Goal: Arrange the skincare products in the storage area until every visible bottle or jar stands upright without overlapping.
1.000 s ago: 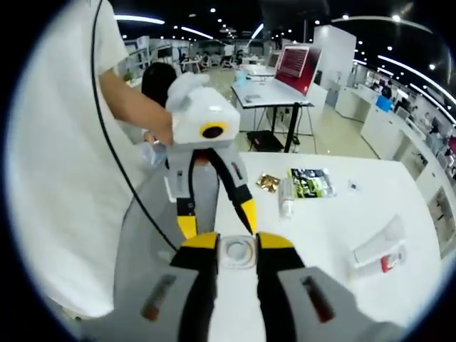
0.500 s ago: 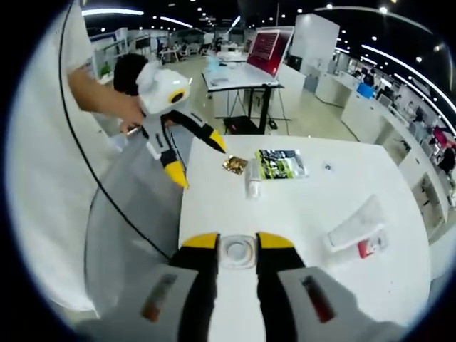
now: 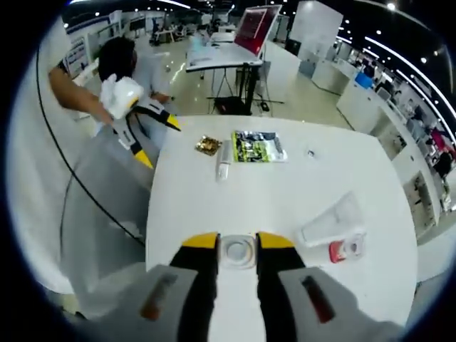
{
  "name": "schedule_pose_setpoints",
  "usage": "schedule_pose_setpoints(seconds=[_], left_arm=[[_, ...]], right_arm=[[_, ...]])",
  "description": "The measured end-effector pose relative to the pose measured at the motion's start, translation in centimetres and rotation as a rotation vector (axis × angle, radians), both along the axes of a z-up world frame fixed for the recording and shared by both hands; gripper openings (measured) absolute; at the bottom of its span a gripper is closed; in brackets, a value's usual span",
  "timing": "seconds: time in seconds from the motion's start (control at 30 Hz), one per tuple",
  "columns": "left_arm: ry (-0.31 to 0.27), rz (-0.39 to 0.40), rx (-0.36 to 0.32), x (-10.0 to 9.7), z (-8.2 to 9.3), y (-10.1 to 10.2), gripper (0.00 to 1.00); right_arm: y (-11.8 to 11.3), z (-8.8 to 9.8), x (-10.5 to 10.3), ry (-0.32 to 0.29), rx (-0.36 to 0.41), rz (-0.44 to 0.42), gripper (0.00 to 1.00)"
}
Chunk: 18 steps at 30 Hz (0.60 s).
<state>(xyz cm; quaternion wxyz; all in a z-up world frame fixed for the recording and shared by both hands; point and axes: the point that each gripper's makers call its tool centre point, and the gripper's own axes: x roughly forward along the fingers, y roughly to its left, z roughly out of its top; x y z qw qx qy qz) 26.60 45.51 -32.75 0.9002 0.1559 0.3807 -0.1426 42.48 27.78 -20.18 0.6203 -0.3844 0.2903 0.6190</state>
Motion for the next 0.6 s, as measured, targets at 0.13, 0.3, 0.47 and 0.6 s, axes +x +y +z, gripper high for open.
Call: schedule_pose_setpoints(seconds=[0.13,0.3,0.47,0.6], left_arm=[[0.005,0.013,0.051,0.5,-0.1,0.9,0.64],[0.005,0.082,0.045,3.0,-0.5,2.0,0.55],[0.059,0.033,0.050,2.0,-1.7,1.1,0.55],[0.078,-0.031,0.070,1.9,-2.3,0.3,0.56]], right_arm=[[0.4,-0.3,0.4,-0.015,-0.030,0.025,0.19],[1.4,-0.6,1.2,-0.013,-0.039,0.031,0.19],[2.0,-1.1,2.1,-0.026,-0.070,0.041,0.19],[2.1,-1.7,2.9,-0.019,-0.093,0.035,0.19]])
